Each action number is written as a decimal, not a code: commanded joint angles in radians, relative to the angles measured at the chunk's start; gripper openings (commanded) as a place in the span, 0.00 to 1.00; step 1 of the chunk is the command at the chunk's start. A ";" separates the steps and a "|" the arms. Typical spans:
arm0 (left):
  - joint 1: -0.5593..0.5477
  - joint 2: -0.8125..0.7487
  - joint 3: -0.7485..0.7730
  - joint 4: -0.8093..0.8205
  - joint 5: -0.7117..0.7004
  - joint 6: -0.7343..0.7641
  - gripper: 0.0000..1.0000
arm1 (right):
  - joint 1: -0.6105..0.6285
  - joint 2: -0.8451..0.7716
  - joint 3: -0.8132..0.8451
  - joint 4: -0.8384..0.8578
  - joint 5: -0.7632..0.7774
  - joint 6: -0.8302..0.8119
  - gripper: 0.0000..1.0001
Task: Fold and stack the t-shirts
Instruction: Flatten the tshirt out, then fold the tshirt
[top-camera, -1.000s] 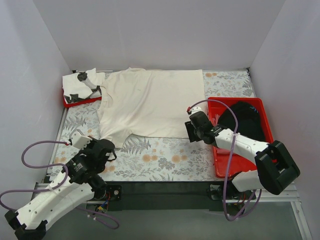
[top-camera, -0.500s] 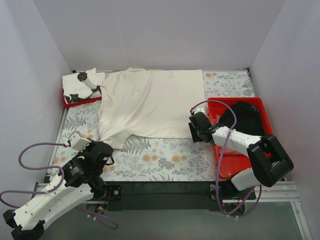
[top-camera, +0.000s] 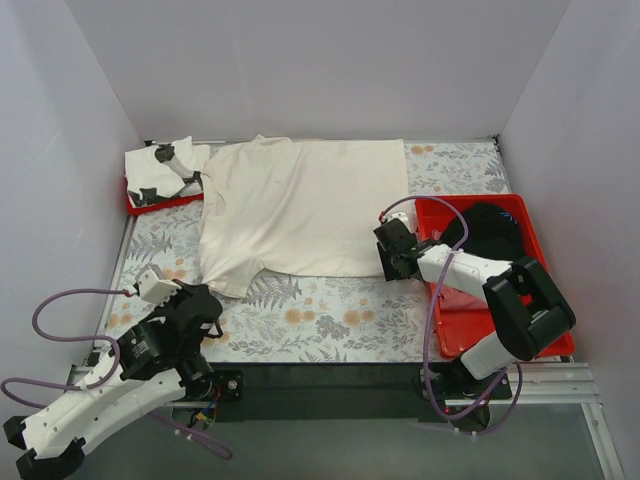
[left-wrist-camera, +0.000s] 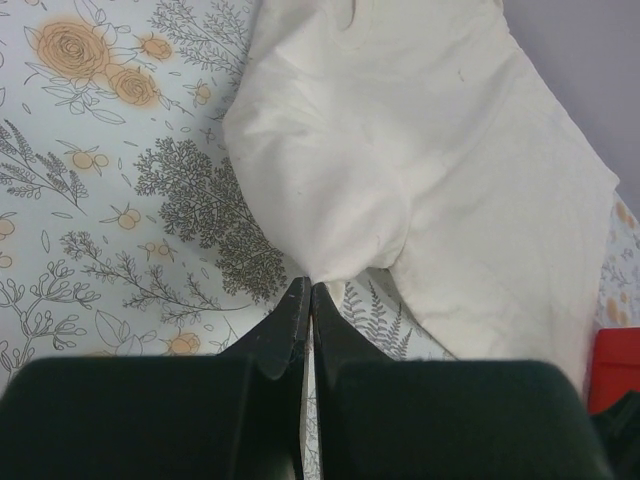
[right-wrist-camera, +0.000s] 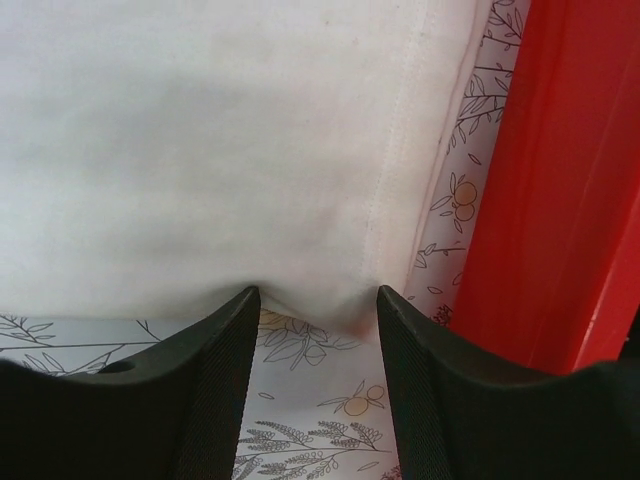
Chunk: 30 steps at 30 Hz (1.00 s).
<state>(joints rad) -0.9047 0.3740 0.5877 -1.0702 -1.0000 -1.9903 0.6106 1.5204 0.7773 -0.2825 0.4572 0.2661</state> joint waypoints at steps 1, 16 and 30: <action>-0.022 -0.029 0.012 -0.033 -0.068 -0.185 0.00 | -0.003 0.059 0.023 -0.053 -0.067 0.027 0.44; -0.048 0.026 0.043 -0.034 -0.063 -0.176 0.00 | 0.051 -0.061 -0.009 -0.191 -0.221 0.038 0.01; -0.051 0.008 0.093 0.013 0.070 -0.073 0.00 | 0.124 -0.220 0.085 -0.492 -0.247 0.032 0.01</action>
<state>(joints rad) -0.9516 0.3908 0.6502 -1.0622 -0.9459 -1.9907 0.7277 1.3235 0.8242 -0.6788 0.2428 0.2958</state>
